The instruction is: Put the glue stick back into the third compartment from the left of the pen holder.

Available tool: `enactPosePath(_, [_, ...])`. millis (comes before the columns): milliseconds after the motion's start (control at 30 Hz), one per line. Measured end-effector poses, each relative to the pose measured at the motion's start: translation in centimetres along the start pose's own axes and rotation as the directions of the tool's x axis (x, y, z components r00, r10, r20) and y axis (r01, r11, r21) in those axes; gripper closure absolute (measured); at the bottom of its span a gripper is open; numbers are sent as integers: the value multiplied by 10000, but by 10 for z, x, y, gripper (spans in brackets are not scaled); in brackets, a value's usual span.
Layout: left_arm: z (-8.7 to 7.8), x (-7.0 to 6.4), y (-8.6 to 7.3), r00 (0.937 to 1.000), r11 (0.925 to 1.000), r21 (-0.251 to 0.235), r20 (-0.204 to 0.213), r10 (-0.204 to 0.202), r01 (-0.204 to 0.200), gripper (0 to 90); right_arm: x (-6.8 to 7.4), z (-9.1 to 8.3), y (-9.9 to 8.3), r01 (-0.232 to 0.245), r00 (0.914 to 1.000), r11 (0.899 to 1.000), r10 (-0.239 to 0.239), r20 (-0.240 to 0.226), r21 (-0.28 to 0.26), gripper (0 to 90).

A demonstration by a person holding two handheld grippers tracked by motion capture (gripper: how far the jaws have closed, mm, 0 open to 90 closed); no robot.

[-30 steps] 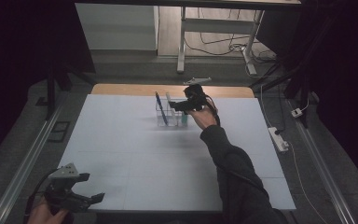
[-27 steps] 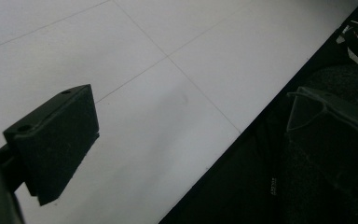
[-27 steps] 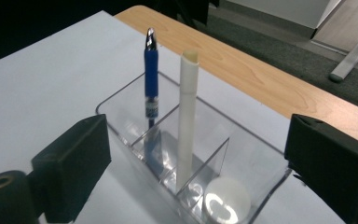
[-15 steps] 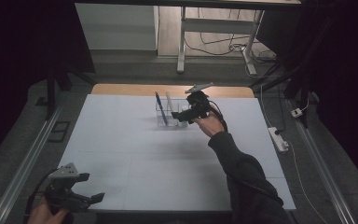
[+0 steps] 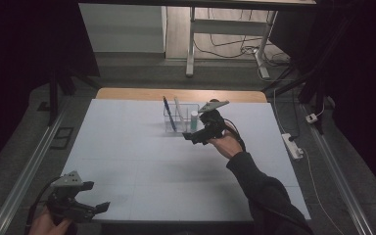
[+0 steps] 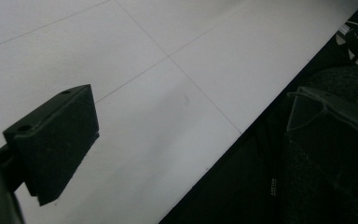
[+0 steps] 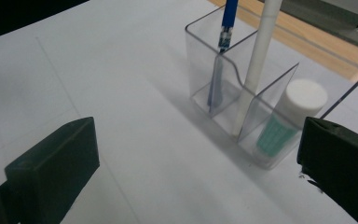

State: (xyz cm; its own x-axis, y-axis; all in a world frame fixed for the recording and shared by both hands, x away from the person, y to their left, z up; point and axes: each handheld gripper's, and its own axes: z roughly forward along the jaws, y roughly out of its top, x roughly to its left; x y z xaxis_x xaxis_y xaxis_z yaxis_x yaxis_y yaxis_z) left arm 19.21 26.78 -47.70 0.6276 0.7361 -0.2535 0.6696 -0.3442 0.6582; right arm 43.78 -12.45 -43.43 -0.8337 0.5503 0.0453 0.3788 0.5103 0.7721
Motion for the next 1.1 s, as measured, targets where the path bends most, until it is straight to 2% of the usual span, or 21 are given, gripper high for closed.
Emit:
enactPosePath(267, [-1,0,0,10000,10000,-57,25,37,-37,21,7,-11,-21,8,10000,9995,-5,-99,311,0])
enactPosePath(667, [-1,0,-1,10000,10000,-76,-21,21,-21,20,23,-39,-48,-24,9999,9995,30,-167,325,0])
enactPosePath(1100, [-2,0,-1,10000,9999,-123,-52,7,-8,18,37,-79,-78,-378,9990,9989,371,262,275,0])
